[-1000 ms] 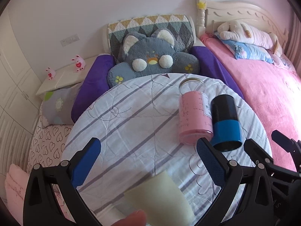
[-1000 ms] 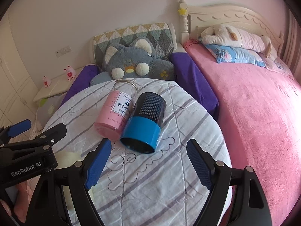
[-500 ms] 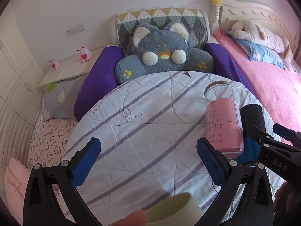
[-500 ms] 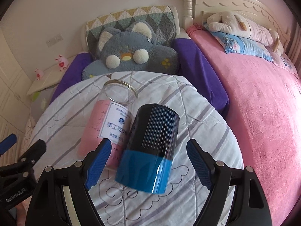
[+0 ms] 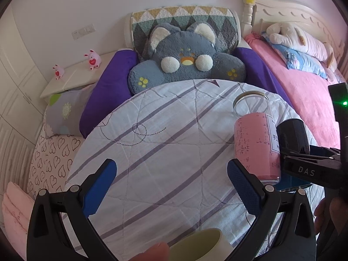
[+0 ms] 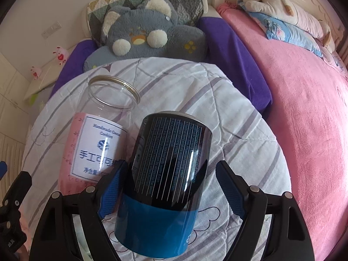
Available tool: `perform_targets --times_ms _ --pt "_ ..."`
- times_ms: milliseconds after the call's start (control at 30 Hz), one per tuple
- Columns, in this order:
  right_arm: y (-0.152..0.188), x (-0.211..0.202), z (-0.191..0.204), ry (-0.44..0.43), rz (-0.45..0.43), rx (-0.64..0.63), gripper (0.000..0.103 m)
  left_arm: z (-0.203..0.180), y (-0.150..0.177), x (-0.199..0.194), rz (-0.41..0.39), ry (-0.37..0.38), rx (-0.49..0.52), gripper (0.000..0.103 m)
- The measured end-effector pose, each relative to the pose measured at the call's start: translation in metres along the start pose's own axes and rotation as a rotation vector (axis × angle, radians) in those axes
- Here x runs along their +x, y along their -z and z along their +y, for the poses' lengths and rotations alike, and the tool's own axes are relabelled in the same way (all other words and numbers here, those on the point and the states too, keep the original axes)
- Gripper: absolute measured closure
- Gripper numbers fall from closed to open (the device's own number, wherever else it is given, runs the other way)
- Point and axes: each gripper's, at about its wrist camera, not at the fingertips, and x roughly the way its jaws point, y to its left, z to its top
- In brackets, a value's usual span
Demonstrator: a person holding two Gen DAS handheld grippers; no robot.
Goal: Flip cup upright
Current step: 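Close the right tool fingers around the black-and-blue cup body, then lift the black-and-blue cup with the right tool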
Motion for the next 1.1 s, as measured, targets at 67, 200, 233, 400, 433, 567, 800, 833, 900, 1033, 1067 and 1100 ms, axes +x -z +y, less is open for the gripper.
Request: perform_targets --times_ms 67,200,233,400,433,567,800,833,900,1033,1067,1100 --pt "0.001 0.006 0.001 0.008 0.020 -0.015 0.020 0.001 0.001 -0.001 0.001 0.002 -0.002 0.000" --pt "0.007 0.013 0.000 -0.011 0.026 -0.015 0.031 0.002 0.002 -0.002 -0.001 -0.001 -0.003 0.000" --pt "0.009 0.011 -0.001 -0.001 0.019 -0.018 0.036 0.002 0.003 -0.003 -0.001 -0.002 -0.003 0.000" --pt "0.016 0.006 -0.001 -0.010 0.001 -0.025 0.036 0.002 0.007 -0.010 -0.007 -0.001 -0.006 0.000" --pt "0.017 0.005 -0.001 -0.012 -0.004 -0.024 0.036 0.002 0.007 -0.011 -0.009 -0.001 -0.005 0.000" --pt "0.023 -0.001 -0.003 -0.017 -0.011 -0.029 0.036 0.001 0.009 -0.019 -0.016 -0.003 -0.003 0.000" --pt "0.039 -0.023 -0.005 -0.029 -0.040 -0.035 0.036 -0.001 0.017 -0.040 -0.040 -0.006 0.002 0.000" --pt "0.043 -0.027 -0.006 -0.032 -0.045 -0.035 0.036 -0.001 0.018 -0.043 -0.042 -0.006 0.003 0.000" --pt "0.049 -0.034 -0.008 -0.040 -0.054 -0.035 0.036 -0.001 0.022 -0.049 -0.046 -0.008 0.002 0.000" --pt "0.065 -0.046 -0.012 -0.058 -0.061 -0.037 0.036 -0.001 0.034 -0.067 -0.067 -0.010 0.003 0.000" --pt "0.070 -0.050 -0.013 -0.060 -0.064 -0.038 0.036 -0.001 0.037 -0.071 -0.070 -0.011 0.004 0.000" --pt "0.076 -0.053 -0.013 -0.063 -0.067 -0.039 0.036 0.000 0.041 -0.076 -0.074 -0.011 0.004 0.000"
